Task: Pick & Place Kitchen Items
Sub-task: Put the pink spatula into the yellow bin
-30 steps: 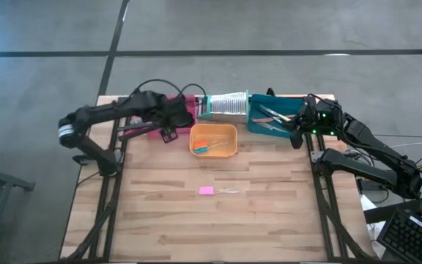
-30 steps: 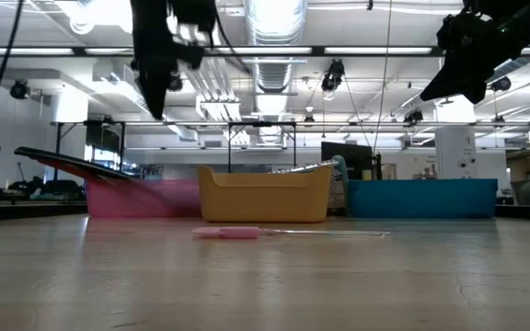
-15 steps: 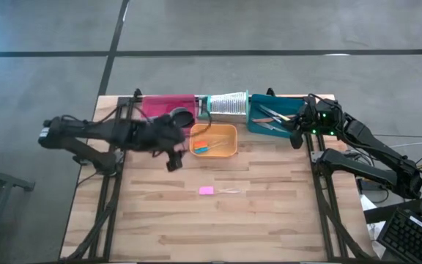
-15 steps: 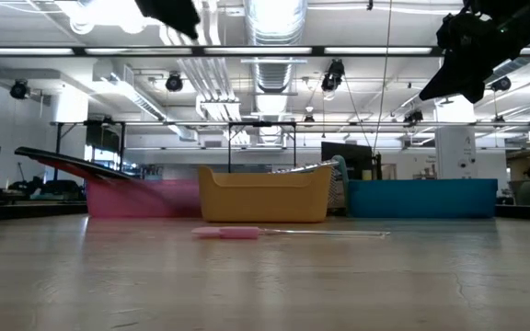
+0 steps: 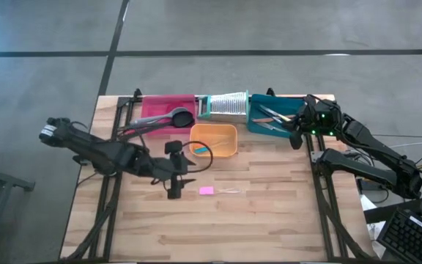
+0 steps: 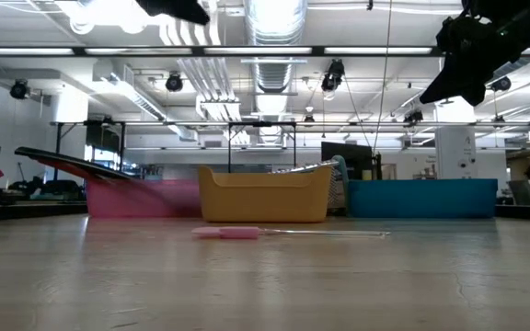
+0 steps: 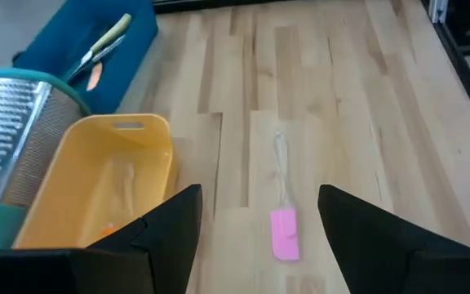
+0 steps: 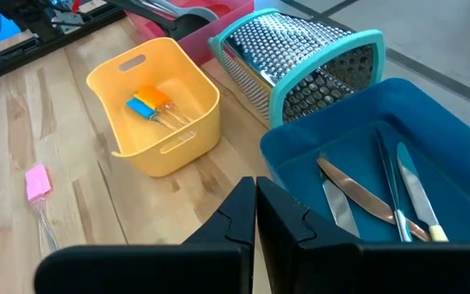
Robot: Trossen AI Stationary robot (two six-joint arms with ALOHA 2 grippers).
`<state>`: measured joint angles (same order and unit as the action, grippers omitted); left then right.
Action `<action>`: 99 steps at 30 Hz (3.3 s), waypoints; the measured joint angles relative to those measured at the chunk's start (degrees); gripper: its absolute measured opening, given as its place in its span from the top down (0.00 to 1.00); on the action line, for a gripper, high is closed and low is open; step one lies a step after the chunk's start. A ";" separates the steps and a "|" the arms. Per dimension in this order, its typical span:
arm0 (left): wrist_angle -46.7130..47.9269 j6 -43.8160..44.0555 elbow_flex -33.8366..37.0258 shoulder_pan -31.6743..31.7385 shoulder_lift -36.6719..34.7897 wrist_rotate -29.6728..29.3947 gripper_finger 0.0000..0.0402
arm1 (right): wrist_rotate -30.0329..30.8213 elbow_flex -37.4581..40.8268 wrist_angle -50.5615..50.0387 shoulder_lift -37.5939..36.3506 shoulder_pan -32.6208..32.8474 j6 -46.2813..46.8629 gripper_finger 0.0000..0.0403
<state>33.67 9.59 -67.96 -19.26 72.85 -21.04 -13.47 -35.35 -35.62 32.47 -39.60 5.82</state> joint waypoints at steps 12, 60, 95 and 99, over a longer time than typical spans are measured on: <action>-18.57 -1.23 18.34 0.52 0.03 1.13 0.38 | -0.04 0.28 0.58 0.00 -0.01 0.01 0.98; -4.69 -13.76 -2.82 5.78 34.96 16.00 0.38 | -0.04 1.20 1.91 -0.01 -0.01 0.03 0.98; -0.59 -15.95 -5.79 10.07 39.28 25.85 0.99 | -0.04 1.28 2.07 0.00 0.00 -0.01 0.98; 2.52 -15.57 -5.16 9.92 35.53 26.58 0.99 | -0.02 1.28 2.08 0.00 -0.01 0.01 0.98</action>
<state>36.19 -5.98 -73.13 -9.34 108.38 5.54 -13.50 -34.06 -33.54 32.47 -39.62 5.82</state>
